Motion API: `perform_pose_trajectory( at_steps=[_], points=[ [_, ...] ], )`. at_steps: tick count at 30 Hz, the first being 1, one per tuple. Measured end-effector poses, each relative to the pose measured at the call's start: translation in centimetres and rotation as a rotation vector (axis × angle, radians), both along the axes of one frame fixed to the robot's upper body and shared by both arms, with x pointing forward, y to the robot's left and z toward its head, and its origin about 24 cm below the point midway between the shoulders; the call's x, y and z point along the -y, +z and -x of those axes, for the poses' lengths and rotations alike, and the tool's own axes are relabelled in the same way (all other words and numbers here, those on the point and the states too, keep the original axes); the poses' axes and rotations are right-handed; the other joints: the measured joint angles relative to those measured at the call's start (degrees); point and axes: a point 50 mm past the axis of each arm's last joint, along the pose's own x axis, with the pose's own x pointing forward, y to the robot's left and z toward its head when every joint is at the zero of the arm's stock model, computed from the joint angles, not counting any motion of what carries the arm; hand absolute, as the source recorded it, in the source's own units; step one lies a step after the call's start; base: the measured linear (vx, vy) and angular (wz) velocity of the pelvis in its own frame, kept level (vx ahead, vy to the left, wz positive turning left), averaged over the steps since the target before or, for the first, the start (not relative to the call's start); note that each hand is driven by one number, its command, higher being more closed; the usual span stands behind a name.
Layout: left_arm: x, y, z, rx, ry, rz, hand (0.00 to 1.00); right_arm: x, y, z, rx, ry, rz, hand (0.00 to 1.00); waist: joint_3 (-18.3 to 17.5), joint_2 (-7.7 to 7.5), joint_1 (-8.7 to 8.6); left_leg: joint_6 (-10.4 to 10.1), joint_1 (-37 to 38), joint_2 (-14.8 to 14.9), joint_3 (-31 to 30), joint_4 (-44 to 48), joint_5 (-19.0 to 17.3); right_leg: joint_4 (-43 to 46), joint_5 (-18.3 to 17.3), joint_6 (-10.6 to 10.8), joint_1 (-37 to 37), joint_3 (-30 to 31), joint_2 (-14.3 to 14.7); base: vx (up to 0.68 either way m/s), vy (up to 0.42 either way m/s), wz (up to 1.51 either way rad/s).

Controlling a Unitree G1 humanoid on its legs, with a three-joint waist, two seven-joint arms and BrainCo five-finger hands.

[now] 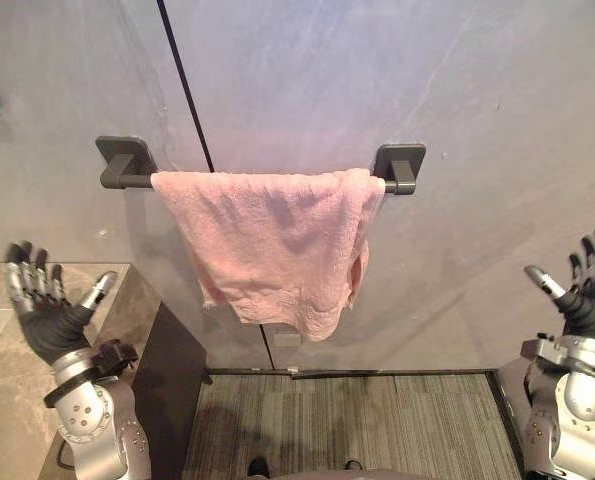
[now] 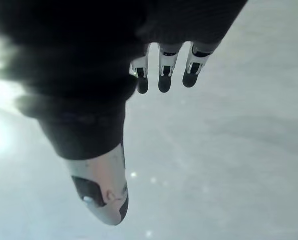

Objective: Organize washtable

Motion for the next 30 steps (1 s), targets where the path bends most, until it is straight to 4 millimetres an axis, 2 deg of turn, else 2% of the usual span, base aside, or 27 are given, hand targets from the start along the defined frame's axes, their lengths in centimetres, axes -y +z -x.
perform_pose_trajectory(
  at_steps=[1,2,4,5,7,8,10,13,14,16,22,26,30],
  points=[
    [0.4,1.4,0.3,0.065,-0.023,-0.027,0.00,-0.8,2.1,0.0,0.107,0.043,0.042,0.00,-0.23,0.22,-0.11,0.07,0.07,-0.05,0.13,0.00,-0.08,0.00,0.02,0.04,0.01,0.17,-0.04,0.00,0.000,-0.05],
    [0.6,1.9,0.4,0.091,-0.037,-0.042,0.00,-1.2,2.9,0.1,0.148,0.063,0.053,0.00,-0.27,0.27,-0.11,0.07,0.11,-0.07,0.16,0.00,-0.10,0.00,0.03,0.04,0.03,0.21,-0.04,0.00,0.000,-0.04],
    [2.2,4.6,0.6,0.209,-0.144,-0.126,0.00,-3.4,6.1,0.1,0.337,0.202,0.098,0.00,-0.29,0.29,-0.16,0.08,0.15,-0.06,0.18,0.01,-0.10,0.02,0.03,0.05,0.05,0.24,-0.03,0.00,0.000,0.00],
    [2.6,5.0,0.6,0.232,-0.180,-0.136,0.00,-3.9,6.7,0.1,0.372,0.238,0.104,0.00,-0.29,0.29,-0.21,0.08,0.17,-0.06,0.20,0.01,-0.10,0.03,0.03,0.05,0.07,0.25,-0.03,0.00,0.000,0.00],
    [4.9,6.8,0.5,0.338,-0.382,-0.176,0.00,-7.0,8.7,-0.3,0.511,0.457,0.119,0.00,-0.30,0.28,-0.60,0.08,0.30,-0.06,0.24,0.01,-0.10,0.12,0.03,0.05,0.16,0.29,-0.03,0.00,0.000,0.00],
    [5.4,7.1,0.3,0.355,-0.430,-0.182,0.00,-7.6,9.0,-0.5,0.528,0.507,0.122,0.00,-0.30,0.28,-0.60,0.08,0.34,-0.06,0.25,0.01,-0.10,0.14,0.04,0.06,0.18,0.30,-0.03,0.00,0.000,0.00],
    [7.6,7.7,-0.6,0.399,-0.653,-0.193,0.00,-10.9,9.7,-1.2,0.559,0.746,0.133,0.00,-0.30,0.29,-0.61,0.09,0.84,-0.07,0.34,0.01,-0.10,0.20,0.05,0.08,0.91,0.40,-0.04,0.00,0.000,0.00],
    [10.0,7.7,-1.2,0.397,-0.882,-0.199,0.00,-14.2,10.1,-1.4,0.556,0.963,0.205,0.00,-0.30,0.29,-0.66,0.12,1.36,-0.07,0.52,0.01,-0.12,0.23,0.06,0.09,1.10,0.54,-0.05,-0.01,0.001,-0.01],
    [10.8,7.6,-1.5,0.384,-0.980,-0.203,0.00,-15.0,10.1,-1.4,0.545,1.031,0.233,0.00,-0.30,0.29,-0.59,0.13,1.38,-0.07,0.51,0.01,-0.12,0.29,0.07,0.10,1.20,0.54,-0.04,-0.04,0.002,-0.01],
    [11.3,7.1,-1.9,0.352,-1.057,-0.201,0.00,-15.6,9.8,-1.7,0.514,1.086,0.245,0.00,-0.29,0.29,-0.62,0.14,1.51,-0.07,0.55,0.01,-0.11,0.43,0.07,0.11,1.31,0.61,-0.05,0.00,0.000,0.00],
    [12.5,4.1,-3.4,0.157,-1.227,-0.184,0.00,-17.1,7.8,-2.6,0.343,1.249,0.280,0.00,-0.27,0.32,-0.62,0.13,2.35,-0.05,0.70,-0.01,-0.12,0.40,0.06,0.12,1.92,0.70,-0.04,-0.01,0.000,0.00],
    [12.8,2.6,-3.9,0.061,-1.278,-0.180,0.00,-17.9,6.3,-3.1,0.225,1.333,0.310,0.00,-0.26,0.34,-0.60,0.13,2.26,-0.05,0.70,-0.03,-0.13,0.00,0.09,0.14,1.87,0.71,-0.02,-0.02,-0.002,0.00],
    [12.5,1.2,-4.3,-0.041,-1.299,-0.201,0.00,-18.5,3.8,-3.8,0.060,1.399,0.334,0.00,-0.26,0.33,-0.44,0.12,1.86,-0.06,0.70,-0.02,-0.14,-0.10,0.10,0.14,1.55,0.68,0.00,0.00,0.000,0.00]
  ],
)
